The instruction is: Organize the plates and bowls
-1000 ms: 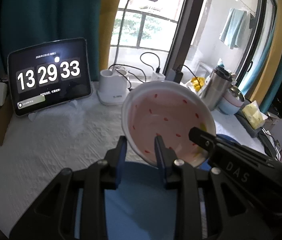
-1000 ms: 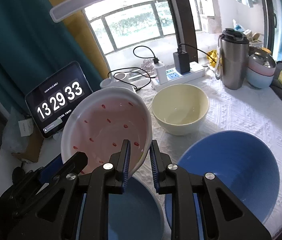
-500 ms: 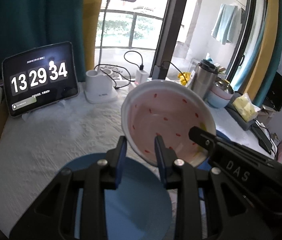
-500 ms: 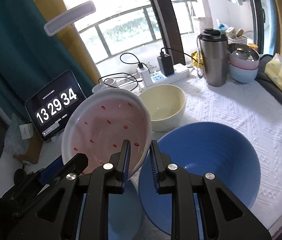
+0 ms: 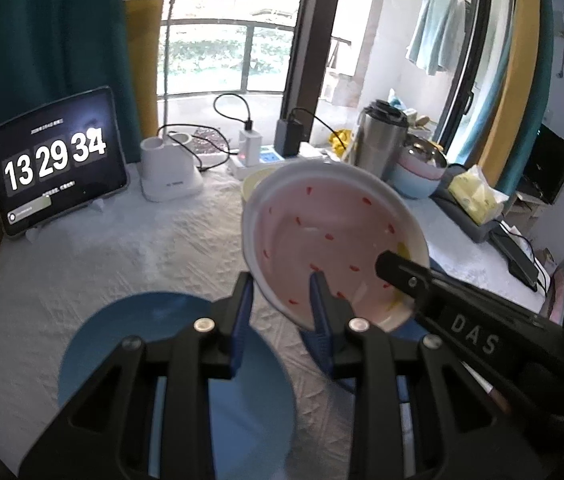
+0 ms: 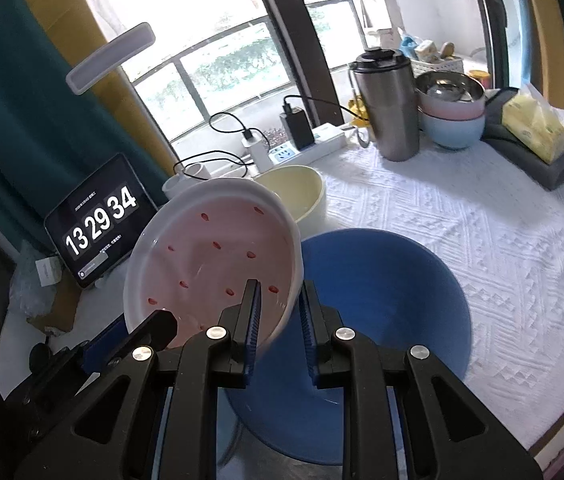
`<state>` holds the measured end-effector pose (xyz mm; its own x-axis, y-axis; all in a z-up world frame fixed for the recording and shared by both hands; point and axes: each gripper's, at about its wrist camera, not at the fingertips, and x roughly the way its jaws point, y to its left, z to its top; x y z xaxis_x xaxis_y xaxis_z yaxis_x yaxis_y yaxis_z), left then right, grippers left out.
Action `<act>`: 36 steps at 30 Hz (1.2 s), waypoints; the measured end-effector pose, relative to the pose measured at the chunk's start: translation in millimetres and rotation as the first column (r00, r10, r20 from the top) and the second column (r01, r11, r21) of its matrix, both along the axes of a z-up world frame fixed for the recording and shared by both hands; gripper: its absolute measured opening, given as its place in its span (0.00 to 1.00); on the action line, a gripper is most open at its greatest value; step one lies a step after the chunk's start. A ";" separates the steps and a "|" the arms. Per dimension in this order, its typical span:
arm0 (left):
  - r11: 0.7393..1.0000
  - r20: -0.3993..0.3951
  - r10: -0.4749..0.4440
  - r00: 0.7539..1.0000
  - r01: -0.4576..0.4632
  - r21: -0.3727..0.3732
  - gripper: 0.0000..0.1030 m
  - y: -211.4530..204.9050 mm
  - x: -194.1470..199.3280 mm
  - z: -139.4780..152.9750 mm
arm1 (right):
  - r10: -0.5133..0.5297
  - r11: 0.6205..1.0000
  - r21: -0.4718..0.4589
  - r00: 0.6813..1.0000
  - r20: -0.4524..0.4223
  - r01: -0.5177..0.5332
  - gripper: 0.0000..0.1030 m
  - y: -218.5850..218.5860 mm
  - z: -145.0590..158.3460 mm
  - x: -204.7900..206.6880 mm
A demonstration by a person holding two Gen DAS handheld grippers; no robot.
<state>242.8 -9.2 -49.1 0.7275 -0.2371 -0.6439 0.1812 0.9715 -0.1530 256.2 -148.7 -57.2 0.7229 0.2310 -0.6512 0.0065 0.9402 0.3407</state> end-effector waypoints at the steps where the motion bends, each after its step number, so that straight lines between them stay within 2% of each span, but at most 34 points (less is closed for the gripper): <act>1: 1.000 -0.003 -0.003 1.000 0.003 0.001 0.28 -3.0 -0.1 -1.0 | -0.005 1.000 0.002 1.000 -0.002 0.005 0.20 -2.7 -1.0 -0.9; 10: 0.999 -0.018 -0.032 0.999 0.032 0.015 0.28 -24.2 -3.3 -6.1 | -0.032 0.999 0.015 0.999 -0.022 0.033 0.20 -24.1 -8.9 -8.4; 23: 0.997 -0.084 -0.068 0.994 0.070 0.030 0.28 -48.2 -5.0 -34.4 | -0.063 0.998 0.008 0.994 -0.084 0.064 0.20 -47.1 -33.8 -17.4; 36: 0.995 -0.103 -0.088 0.991 0.093 0.043 0.29 -56.5 -3.3 -39.8 | -0.064 0.998 0.011 0.991 -0.122 0.066 0.23 -55.3 -41.9 -15.3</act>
